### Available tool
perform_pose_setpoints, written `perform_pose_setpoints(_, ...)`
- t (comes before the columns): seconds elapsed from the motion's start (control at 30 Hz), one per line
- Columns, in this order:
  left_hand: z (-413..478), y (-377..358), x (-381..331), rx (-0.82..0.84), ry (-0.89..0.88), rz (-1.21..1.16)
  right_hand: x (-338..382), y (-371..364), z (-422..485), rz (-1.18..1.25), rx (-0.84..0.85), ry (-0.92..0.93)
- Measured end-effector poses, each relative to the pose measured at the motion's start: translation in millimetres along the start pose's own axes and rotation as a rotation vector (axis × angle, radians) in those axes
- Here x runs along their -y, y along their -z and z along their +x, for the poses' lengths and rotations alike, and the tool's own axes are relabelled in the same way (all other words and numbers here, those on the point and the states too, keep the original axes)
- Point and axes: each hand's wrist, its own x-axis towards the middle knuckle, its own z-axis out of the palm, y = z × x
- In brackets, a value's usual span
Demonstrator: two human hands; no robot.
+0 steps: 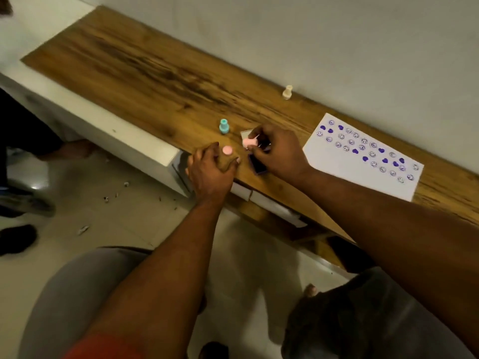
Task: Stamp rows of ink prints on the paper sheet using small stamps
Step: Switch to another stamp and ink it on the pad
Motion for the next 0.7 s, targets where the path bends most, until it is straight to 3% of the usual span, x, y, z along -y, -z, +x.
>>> perform_pose_setpoints(0.2, 5, 1, 0, -0.028, 0.011, -0.046, 10, -29, 36, -0.22, 0.092, 0.027)
perform_pose_setpoints(0.7, 10, 5, -9, -0.015, 0.11, -0.108, 15, -37, 50, -0.381, 0.281, 0.088)
